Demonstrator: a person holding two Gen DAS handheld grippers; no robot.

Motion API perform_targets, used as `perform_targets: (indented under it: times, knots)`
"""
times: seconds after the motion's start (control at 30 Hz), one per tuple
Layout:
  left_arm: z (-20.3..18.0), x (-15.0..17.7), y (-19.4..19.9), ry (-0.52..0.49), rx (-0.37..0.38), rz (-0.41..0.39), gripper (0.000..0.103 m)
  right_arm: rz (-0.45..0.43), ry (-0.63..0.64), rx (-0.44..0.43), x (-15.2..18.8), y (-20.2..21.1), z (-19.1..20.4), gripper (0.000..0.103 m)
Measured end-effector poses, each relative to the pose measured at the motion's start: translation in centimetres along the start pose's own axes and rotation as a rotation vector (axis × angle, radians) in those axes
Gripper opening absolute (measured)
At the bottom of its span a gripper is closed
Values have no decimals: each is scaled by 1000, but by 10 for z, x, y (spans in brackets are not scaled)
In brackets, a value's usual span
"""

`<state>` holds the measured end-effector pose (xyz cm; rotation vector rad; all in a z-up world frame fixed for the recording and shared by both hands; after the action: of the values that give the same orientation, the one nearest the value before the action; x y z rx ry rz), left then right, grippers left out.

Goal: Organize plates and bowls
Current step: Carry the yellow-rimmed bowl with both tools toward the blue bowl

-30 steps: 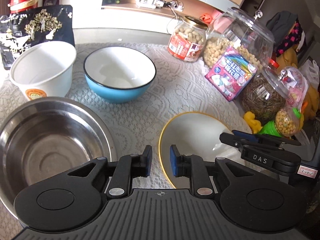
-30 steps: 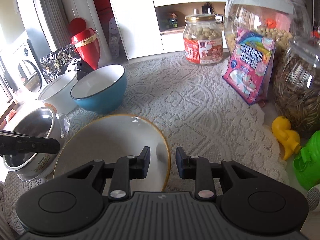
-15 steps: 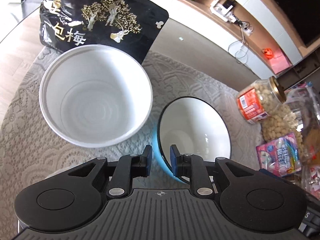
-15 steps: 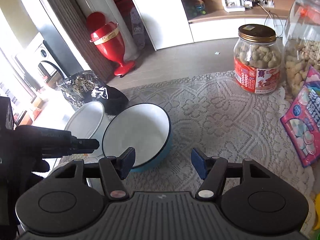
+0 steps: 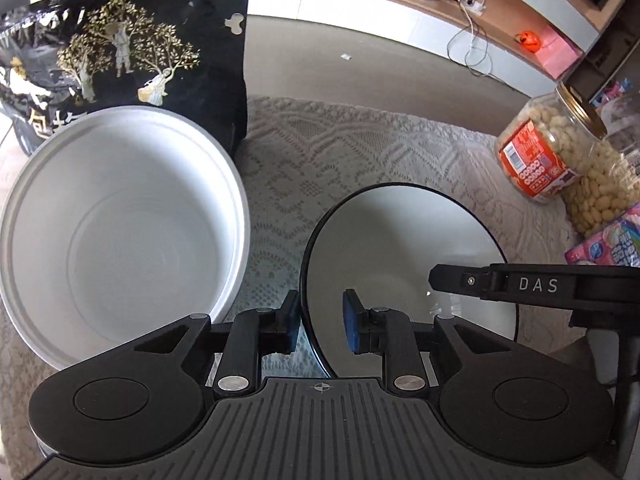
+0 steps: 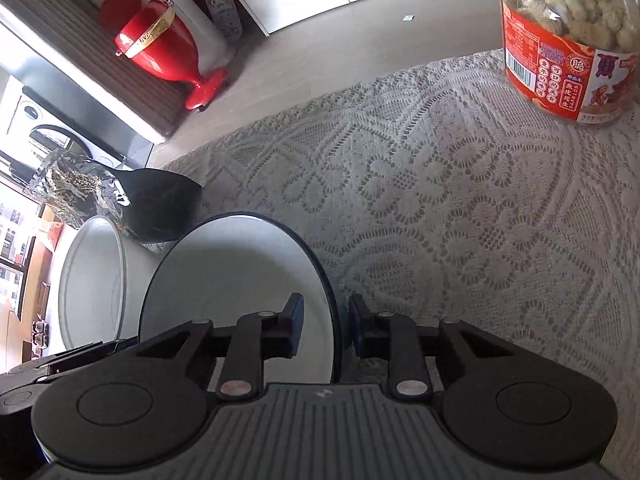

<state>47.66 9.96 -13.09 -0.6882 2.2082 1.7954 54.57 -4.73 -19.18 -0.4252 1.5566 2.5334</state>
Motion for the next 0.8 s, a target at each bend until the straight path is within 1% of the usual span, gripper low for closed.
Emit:
perform_targets:
  times: [0.03, 0.07, 0.17, 0.23, 0.33, 0.37, 0.53, 0.63, 0.67, 0.73, 0.8]
  knots:
    - [0, 0, 0, -1, -1, 7, 25, 4, 3, 1, 2, 2, -2, 16]
    - [-1, 0, 0, 7, 9, 15, 25, 6, 6, 5, 5, 5, -3, 16]
    - [-13, 4, -2, 13, 62, 51, 25, -17, 51, 59, 12, 23, -11, 16]
    - [-27, 13, -2, -24, 97, 80, 25, -37, 70, 92, 15, 37, -19, 16]
    - [-46, 21, -7, -51, 139, 109, 25, -54, 65, 110, 18, 52, -35, 16]
    - [-51, 22, -10, -53, 151, 113, 25, -51, 57, 105, 20, 54, -41, 16]
    - [-59, 14, -19, -55, 169, 71, 24, -24, 32, 97, 30, 48, -58, 17]
    - [-64, 14, -26, -89, 162, 69, 26, -24, 20, 64, 33, 41, -61, 18]
    - [-65, 16, -29, -95, 159, 77, 26, -24, 13, 54, 33, 40, -62, 18]
    - [-66, 21, -37, -92, 163, 118, 26, -18, 13, 42, 35, 36, -62, 19]
    - [-65, 27, -43, -87, 162, 153, 24, 8, 19, 38, 38, 29, -61, 20]
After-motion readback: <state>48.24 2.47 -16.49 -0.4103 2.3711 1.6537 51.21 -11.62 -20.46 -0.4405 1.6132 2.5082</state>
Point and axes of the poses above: each gripper's, at about its wrist camera, not at the fingertips, and y roughly against the way its jaws point, z to its left, x to its underside, the point moved 10 cm from there along -y, roughly the way its jaws point, and after that the axes turned 2 degrees about x, right-handed, at the moved point
